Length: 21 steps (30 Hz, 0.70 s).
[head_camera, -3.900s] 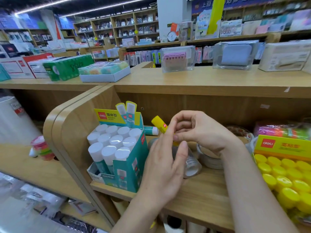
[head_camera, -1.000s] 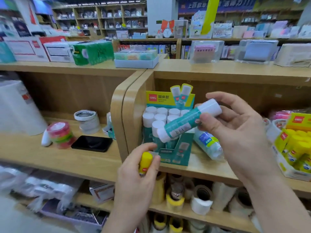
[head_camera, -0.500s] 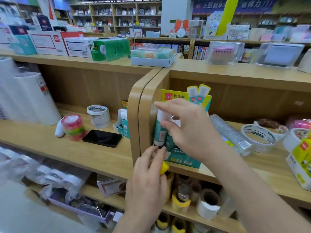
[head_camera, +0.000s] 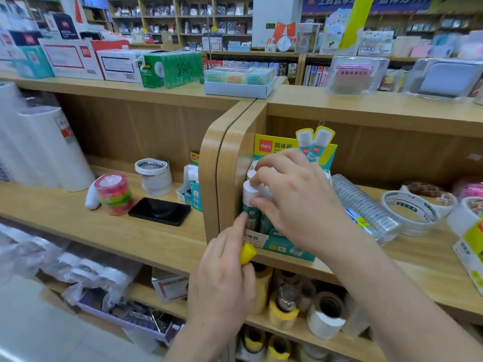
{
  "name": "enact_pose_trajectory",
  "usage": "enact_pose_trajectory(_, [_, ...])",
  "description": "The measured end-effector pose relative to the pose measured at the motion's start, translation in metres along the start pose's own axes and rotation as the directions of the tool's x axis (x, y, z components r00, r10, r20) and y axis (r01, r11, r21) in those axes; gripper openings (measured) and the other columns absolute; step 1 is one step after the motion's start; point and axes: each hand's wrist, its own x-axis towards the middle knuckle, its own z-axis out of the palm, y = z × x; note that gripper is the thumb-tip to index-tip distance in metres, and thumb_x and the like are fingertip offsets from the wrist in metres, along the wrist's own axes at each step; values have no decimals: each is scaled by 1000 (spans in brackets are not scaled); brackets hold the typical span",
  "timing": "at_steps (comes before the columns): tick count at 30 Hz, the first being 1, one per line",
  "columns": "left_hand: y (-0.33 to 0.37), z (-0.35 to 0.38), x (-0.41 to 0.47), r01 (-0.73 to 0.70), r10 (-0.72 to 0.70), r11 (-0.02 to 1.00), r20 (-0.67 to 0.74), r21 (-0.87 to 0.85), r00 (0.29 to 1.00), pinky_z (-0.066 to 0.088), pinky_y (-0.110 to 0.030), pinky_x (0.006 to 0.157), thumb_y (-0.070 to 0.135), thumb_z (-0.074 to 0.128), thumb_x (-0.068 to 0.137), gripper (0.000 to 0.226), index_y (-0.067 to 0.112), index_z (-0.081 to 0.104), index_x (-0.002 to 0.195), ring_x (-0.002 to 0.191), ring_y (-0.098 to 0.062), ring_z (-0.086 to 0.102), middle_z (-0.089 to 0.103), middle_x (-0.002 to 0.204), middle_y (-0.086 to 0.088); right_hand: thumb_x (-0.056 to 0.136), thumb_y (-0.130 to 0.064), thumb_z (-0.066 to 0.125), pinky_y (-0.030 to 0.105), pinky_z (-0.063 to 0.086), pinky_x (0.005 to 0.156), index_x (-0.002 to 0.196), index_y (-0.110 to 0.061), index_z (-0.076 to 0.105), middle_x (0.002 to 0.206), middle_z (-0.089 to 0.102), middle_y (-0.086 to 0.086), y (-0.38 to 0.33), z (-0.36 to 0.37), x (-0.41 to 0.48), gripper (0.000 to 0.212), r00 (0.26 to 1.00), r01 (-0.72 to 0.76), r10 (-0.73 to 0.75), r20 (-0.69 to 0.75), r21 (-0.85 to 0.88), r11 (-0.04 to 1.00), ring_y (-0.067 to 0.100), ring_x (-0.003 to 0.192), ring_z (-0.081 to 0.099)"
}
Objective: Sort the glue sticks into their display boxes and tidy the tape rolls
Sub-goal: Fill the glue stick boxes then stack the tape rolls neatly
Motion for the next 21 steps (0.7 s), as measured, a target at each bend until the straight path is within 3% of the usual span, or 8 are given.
enact_pose_trajectory(5, [7, -11, 11, 1, -1, 1000, 65, 7, 998, 35, -18, 55, 13, 62, 77, 101, 36, -2, 153, 70, -2, 45, 61, 101, 14, 82, -40, 51, 41, 40, 79, 92, -21, 68, 112, 64, -5, -1, -3, -3, 28, 996, -18, 20, 83, -28, 999, 23, 127, 46])
enact_pose_trajectory(9, [12, -13, 18, -11, 10, 996, 23, 87, 1000, 27, -20, 45, 15, 67, 71, 105, 32, 6, 154, 51, -6, 29, 63, 81, 9, 79, -50, 48, 50, 35, 95, 110, -32, 64, 131, 55, -2, -1, -11, -11, 40, 985, -69, 70, 159, -11, 998, 23, 138, 33])
enact_pose_trajectory(11, [18, -16, 20, -4, -3, 992, 53, 126, 999, 28, -21, 48, 23, 65, 77, 105, 40, -7, 151, 52, -8, 32, 63, 84, 11, 76, -59, 50, 54, 28, 102, 129, -41, 50, 149, 38, 2, 4, -19, -19, 57, 974, -130, 133, 186, -28, 991, 24, 144, 20])
enact_pose_trajectory(13, [22, -15, 19, 14, -20, 991, 50, 135, 999, 35, -23, 55, 34, 55, 87, 103, 46, -32, 139, 62, -11, 48, 63, 96, 14, 75, -68, 56, 52, 22, 110, 145, -49, 19, 159, 15, 2, 15, -30, -28, 81, 947, -259, 253, 197, 1, 966, 23, 147, 5])
enact_pose_trajectory(15, [25, -14, 20, 29, -43, 981, 66, 194, 997, 41, -25, 62, 42, 47, 92, 100, 45, -44, 131, 71, -11, 53, 61, 106, 17, 75, -63, 67, 47, 18, 117, 146, -51, -8, 161, -3, -4, 29, -39, -40, 105, 870, -420, 386, 308, 50, 906, 18, 148, -2])
enact_pose_trajectory(17, [30, -11, 24, 26, -47, 973, 85, 228, 995, 38, -22, 62, 44, 46, 93, 100, 44, -47, 128, 69, -7, 45, 59, 110, 18, 75, -54, 73, 45, 21, 118, 145, -51, -16, 161, -5, -8, 36, -38, -50, 112, 805, -515, 437, 402, 105, 851, 17, 148, 7])
enact_pose_trajectory(21, [32, -4, 29, -23, -1, 970, 100, 243, 995, 38, -21, 63, 44, 48, 91, 103, 45, -48, 127, 72, -5, 45, 57, 107, 17, 78, -41, 75, 37, 37, 109, 150, -40, 5, 153, 25, -14, 41, -19, -56, 101, 857, -496, 415, 305, 270, 825, 11, 137, 33])
